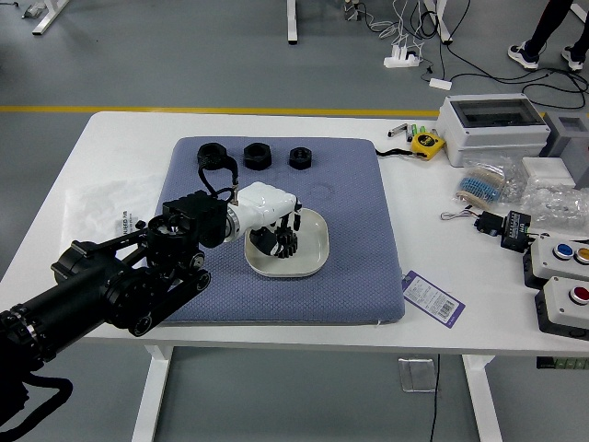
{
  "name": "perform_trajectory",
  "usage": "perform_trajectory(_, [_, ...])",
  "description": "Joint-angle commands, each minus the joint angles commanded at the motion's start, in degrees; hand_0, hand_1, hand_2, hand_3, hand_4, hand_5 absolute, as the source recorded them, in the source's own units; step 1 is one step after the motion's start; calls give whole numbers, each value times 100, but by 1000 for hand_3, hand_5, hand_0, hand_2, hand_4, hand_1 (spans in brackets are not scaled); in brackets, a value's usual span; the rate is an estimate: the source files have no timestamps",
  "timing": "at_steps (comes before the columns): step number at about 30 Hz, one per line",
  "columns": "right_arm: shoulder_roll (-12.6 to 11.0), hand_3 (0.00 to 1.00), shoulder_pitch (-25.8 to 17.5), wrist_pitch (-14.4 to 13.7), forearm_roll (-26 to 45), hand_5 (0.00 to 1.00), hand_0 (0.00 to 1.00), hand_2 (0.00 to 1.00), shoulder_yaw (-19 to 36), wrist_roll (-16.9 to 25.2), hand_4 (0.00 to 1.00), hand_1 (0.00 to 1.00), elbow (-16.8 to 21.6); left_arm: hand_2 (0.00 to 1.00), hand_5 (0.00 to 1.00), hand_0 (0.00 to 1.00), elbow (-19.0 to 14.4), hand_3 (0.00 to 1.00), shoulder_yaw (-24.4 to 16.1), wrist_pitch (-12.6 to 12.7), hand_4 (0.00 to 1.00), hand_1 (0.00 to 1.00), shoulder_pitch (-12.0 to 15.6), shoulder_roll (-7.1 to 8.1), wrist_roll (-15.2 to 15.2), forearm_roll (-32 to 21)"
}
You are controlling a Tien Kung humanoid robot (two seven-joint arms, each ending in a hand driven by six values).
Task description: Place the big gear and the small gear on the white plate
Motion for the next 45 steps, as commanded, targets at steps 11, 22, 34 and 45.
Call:
perform_trajectory(11, [-5,589,2,8,-5,719,682,738,1,1,802,658,-1,552,58,420,20,590,-25,-2,759,501,3,-2,-6,10])
perform_trajectory(22, [-5,588,4,8,-3,718,681,739,2,0,801,658,-1,588,146,436,-39,607,-42,-11,900,541,-3,8,-30,2])
perform_trajectory(34, [-4,588,-1,7,-18,715,680,739,12,-4,800,658,-2,597,131,442,-32,606,-87,4,889,549,-5,11,-31,30])
perform_trajectory(45, [-2,588,-26,2,-26,715,681,739,24,-5,801,658,0,600,143,443,-30,603,-124,49,878,549,17,22,-20,127])
